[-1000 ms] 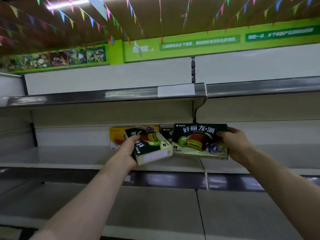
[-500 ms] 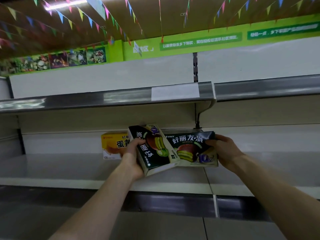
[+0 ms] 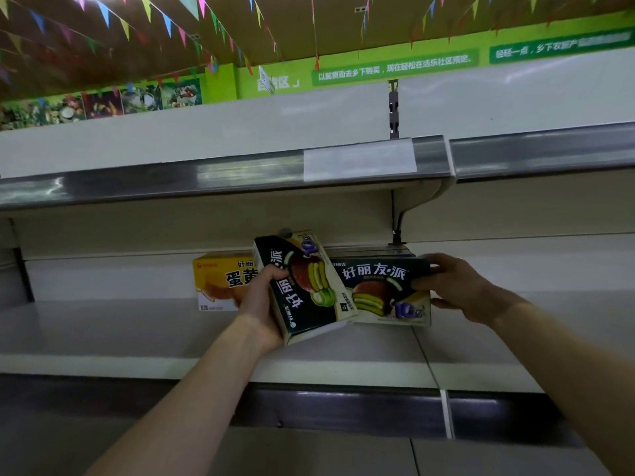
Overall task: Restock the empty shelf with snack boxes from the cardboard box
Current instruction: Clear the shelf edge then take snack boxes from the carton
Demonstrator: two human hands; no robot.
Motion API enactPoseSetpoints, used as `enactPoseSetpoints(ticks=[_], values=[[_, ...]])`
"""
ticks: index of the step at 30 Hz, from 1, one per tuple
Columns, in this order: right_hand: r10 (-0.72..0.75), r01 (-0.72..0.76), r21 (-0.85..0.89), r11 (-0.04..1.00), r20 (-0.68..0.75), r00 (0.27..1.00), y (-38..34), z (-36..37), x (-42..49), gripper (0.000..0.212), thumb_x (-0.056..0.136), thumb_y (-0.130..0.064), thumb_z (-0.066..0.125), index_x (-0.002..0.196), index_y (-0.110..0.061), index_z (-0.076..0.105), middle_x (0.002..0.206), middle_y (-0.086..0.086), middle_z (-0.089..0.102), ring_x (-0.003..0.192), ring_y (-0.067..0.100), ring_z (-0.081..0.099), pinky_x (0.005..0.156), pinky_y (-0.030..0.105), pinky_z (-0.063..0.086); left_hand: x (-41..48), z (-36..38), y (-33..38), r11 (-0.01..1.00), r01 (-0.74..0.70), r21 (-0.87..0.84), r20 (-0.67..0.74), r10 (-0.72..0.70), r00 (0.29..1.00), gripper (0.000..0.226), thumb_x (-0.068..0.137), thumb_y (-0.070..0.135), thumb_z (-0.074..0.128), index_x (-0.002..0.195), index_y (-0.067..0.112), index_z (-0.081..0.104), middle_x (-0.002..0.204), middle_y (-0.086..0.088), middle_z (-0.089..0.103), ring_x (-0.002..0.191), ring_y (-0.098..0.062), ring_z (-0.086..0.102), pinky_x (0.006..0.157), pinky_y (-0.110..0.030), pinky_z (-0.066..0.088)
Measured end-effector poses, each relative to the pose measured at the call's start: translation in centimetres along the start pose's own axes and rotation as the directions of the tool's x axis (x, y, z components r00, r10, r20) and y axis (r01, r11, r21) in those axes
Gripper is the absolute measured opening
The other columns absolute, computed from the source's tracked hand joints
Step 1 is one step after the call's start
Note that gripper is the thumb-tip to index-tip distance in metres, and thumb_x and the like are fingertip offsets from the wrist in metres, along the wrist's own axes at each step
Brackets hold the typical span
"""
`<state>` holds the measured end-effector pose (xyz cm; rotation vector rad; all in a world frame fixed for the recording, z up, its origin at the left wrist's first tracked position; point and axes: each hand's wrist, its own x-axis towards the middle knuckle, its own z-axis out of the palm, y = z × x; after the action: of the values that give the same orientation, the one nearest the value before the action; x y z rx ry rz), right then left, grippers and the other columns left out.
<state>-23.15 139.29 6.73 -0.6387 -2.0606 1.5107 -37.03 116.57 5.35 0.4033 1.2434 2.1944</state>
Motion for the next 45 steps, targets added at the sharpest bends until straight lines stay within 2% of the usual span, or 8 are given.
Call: enactPoseSetpoints(ticks=[9,14,23,27,30,34,41,45], values=[[-0.077,0.057,-0.140,0.988,-0.138,0.987,0.6,0.9,2.1,0.059,0.086,0.002,0.064,0.138,-0.010,0.039,0.122,0.019,0.061,0.101,0.029,0.061,0.082,0.040,0.052,0.6,-0.2,0.0,1.000,-0.011,0.011,0.029,0.010,1.000,0.027,0.084,0.024,0.055,0.107,0.012,0.064,0.092,-0.015,0.071,0.090,-0.032,0.065,0.083,-0.043,0.051],[-0.211,0.096,-0.455,0.885,-0.210,0.955,0.2,2.2,2.2,0.059,0.084,-0.014,0.068,0.137,-0.017,0.042,0.126,0.015,0.056,0.108,0.032,0.059,0.090,0.040,0.050,0.8,-0.5,0.0,1.000,-0.015,0.013,0.020,0.015,1.000,0.029,0.084,0.024,0.057,0.111,0.013,0.062,0.094,-0.015,0.070,0.089,-0.031,0.065,0.080,-0.042,0.052],[-0.231,0.093,-0.593,0.800,-0.161,0.959,-0.2,2.3,1.2,0.065,0.084,-0.025,0.070,0.140,-0.017,0.038,0.134,0.018,0.038,0.111,0.038,0.054,0.097,0.048,0.048,0.4,-0.7,0.1,0.999,-0.031,0.030,-0.017,0.032,0.999,0.041,0.078,0.025,0.066,0.116,0.009,0.063,0.097,-0.017,0.071,0.087,-0.031,0.067,0.080,-0.043,0.053],[-0.461,0.244,-0.629,0.738,-0.205,0.864,-1.3,2.4,-0.4,0.061,0.088,-0.033,0.066,0.141,-0.015,0.041,0.140,0.017,0.037,0.120,0.037,0.048,0.100,0.047,0.045,0.3,-0.7,0.1,0.995,-0.021,0.103,-0.022,0.023,0.999,0.029,0.082,0.032,0.065,0.101,0.010,0.065,0.083,-0.013,0.071,0.073,-0.028,0.068,0.072,-0.040,0.055],[-0.498,0.346,-0.497,0.796,-0.213,0.841,-3.0,3.2,-1.7,0.050,0.093,-0.042,0.056,0.133,-0.013,0.052,0.130,0.011,0.052,0.113,0.028,0.056,0.096,0.043,0.048,0.3,-0.2,0.3,0.974,-0.014,0.224,0.037,0.006,0.999,0.024,0.085,0.031,0.062,0.093,0.010,0.064,0.074,-0.011,0.069,0.067,-0.026,0.066,0.072,-0.037,0.054],[-0.108,0.108,-0.032,0.994,-0.015,0.994,-4.8,3.9,-3.1,0.050,0.089,-0.055,0.054,0.114,-0.013,0.061,0.108,0.007,0.066,0.093,0.022,0.063,0.079,0.035,0.054,-0.1,1.5,0.7,0.914,0.021,0.405,0.125,-0.078,0.989,0.021,0.089,0.029,0.058,0.093,0.008,0.060,0.068,-0.010,0.066,0.060,-0.024,0.063,0.066,-0.032,0.052],[-0.008,0.009,0.102,0.995,-0.006,1.000,-3.4,3.1,-3.6,0.024,0.089,-0.034,0.065,0.094,-0.012,0.060,0.089,0.012,0.068,0.077,0.022,0.064,0.069,0.031,0.056,-1.1,1.4,0.4,0.846,0.109,0.521,0.202,-0.247,0.948,0.053,0.070,0.035,0.070,0.115,0.009,0.062,0.097,-0.015,0.071,0.083,-0.027,0.068,0.076,-0.036,0.057],[0.051,-0.033,0.225,0.974,-0.073,0.996,-2.4,1.7,-3.8,0.028,0.088,-0.030,0.068,0.100,-0.006,0.061,0.088,0.014,0.067,0.071,0.022,0.065,0.060,0.029,0.054,-1.7,0.6,0.6,0.841,0.112,0.530,0.254,-0.283,0.925,0.040,0.071,0.022,0.071,0.108,0.010,0.062,0.098,-0.015,0.071,0.083,-0.028,0.069,0.070,-0.038,0.059]])
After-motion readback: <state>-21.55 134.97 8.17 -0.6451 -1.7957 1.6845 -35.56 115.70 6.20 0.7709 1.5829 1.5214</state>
